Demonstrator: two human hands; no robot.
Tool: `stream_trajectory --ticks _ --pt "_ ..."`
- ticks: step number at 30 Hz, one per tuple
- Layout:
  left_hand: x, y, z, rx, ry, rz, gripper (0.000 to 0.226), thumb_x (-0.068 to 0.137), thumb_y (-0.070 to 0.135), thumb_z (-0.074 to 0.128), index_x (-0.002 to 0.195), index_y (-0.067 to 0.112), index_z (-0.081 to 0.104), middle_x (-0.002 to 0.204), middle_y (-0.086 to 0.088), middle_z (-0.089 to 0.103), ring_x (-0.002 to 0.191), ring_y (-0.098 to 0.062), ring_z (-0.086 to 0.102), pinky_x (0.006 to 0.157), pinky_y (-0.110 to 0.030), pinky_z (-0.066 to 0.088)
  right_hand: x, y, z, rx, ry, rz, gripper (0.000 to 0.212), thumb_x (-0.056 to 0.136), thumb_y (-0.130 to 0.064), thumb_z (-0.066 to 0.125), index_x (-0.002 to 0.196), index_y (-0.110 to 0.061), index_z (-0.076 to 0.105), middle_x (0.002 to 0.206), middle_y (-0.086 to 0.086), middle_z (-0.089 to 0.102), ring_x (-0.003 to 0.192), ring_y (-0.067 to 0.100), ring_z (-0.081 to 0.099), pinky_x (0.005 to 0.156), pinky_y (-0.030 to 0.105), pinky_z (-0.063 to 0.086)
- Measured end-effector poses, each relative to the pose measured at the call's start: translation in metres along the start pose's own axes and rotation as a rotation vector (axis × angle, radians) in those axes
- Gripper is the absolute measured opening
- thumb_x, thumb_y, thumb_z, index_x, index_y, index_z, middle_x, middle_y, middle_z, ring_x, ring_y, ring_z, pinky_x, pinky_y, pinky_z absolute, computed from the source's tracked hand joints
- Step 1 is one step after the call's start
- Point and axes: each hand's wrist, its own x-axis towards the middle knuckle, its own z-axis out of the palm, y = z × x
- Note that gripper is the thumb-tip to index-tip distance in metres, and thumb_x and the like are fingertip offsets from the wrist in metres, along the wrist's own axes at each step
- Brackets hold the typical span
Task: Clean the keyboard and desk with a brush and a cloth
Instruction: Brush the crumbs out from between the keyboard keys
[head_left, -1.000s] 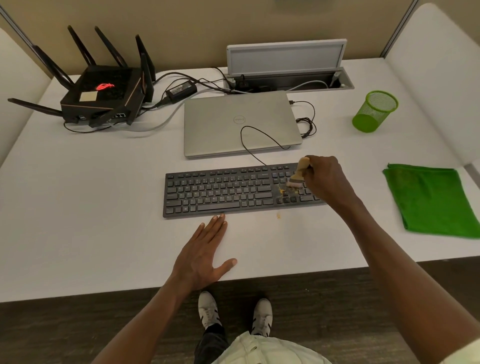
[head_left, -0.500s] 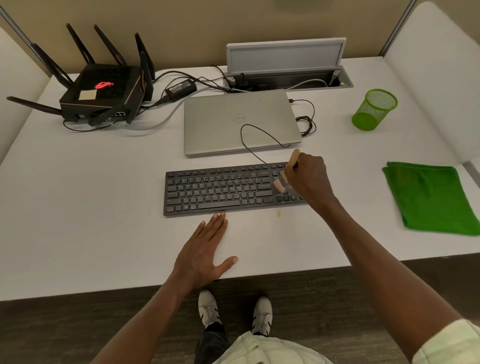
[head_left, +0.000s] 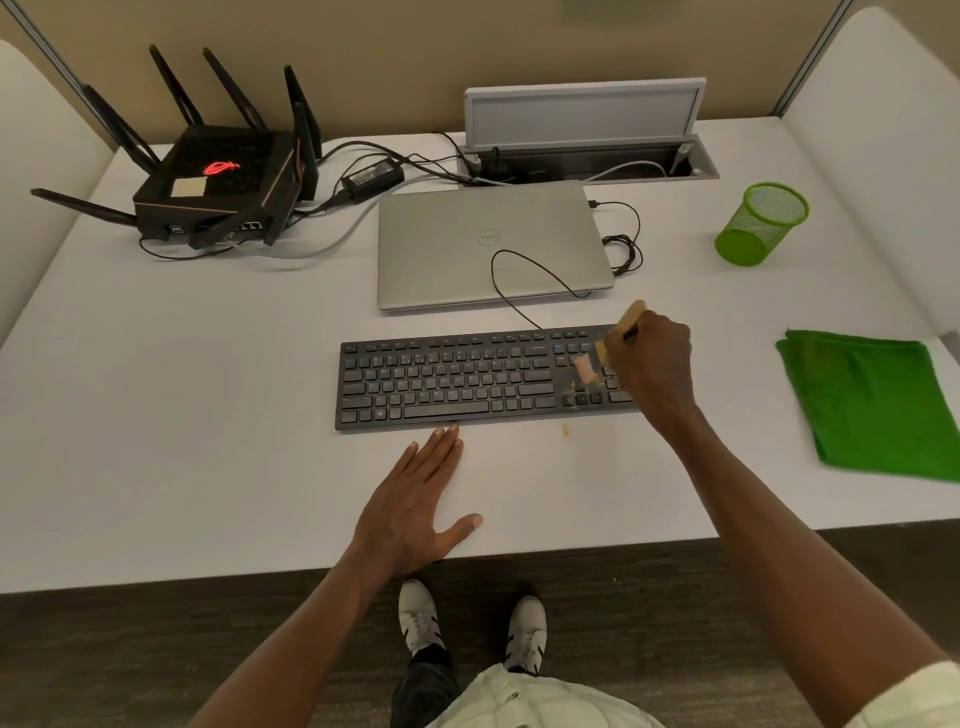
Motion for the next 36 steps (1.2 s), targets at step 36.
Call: stream_trajectory --ticks 36 --pt "0.0 0.001 -0.001 -0.009 0.012 0.003 0.094 0.097 0.077 0.027 0.163 0.012 0.01 0.171 -0.001 -0.004 0.157 -0.009 -0.008 0.127 -0.033 -0.002 -0.005 0.031 -0.016 0.003 -0.14 -0.504 0.018 0.085 0.006 0.06 0.077 -0.009 0.066 0.069 0.003 0.067 0.06 0.021 0.061 0.056 0.03 0.048"
